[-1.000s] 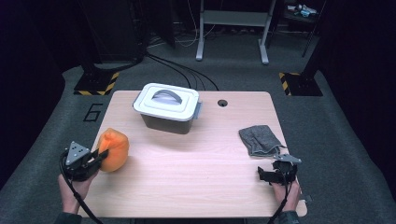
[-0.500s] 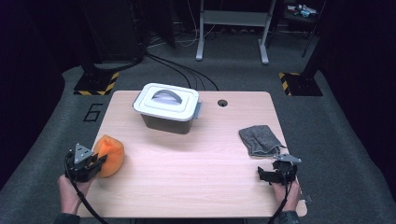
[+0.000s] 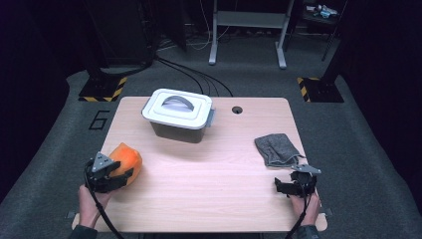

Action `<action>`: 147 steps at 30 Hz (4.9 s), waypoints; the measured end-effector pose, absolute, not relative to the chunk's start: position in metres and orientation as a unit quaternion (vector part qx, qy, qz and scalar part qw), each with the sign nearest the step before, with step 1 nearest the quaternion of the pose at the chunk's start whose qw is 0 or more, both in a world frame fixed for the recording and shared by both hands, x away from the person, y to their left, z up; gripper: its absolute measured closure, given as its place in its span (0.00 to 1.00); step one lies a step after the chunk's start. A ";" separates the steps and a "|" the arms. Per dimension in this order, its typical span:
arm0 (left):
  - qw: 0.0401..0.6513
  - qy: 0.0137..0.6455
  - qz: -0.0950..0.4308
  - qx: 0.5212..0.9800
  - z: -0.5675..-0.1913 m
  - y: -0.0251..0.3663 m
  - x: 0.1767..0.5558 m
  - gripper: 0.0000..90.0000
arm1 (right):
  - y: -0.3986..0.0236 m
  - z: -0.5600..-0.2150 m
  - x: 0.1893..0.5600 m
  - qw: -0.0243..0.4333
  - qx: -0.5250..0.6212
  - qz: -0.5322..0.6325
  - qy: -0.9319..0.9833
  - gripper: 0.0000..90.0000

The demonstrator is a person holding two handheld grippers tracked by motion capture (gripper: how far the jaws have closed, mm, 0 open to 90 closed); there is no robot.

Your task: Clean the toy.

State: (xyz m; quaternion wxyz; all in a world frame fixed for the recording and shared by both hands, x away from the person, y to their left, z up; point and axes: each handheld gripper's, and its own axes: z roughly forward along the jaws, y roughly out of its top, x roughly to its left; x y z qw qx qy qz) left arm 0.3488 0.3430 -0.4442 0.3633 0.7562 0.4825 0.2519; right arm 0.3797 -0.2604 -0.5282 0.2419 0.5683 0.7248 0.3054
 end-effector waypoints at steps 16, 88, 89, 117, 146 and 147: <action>0.394 0.477 0.231 0.751 -0.421 0.331 0.370 0.20 | -0.261 -0.528 0.380 0.242 0.568 0.306 0.725 0.03; 0.322 0.518 0.222 0.761 -0.398 0.289 0.579 0.16 | -0.260 -0.528 0.380 0.244 0.556 0.307 0.733 0.04; 0.323 0.517 0.217 0.763 -0.398 0.290 0.580 0.16 | -0.260 -0.528 0.380 0.243 0.556 0.306 0.733 0.04; 0.332 0.487 0.193 0.785 -0.399 0.282 0.576 0.15 | -0.260 -0.528 0.379 0.246 0.555 0.308 0.733 0.04; 0.334 0.450 0.169 0.811 -0.397 0.253 0.565 0.15 | -0.260 -0.528 0.379 0.242 0.555 0.308 0.734 0.05; 0.332 0.450 0.168 0.812 -0.397 0.252 0.564 0.15 | -0.260 -0.528 0.379 0.242 0.555 0.308 0.734 0.05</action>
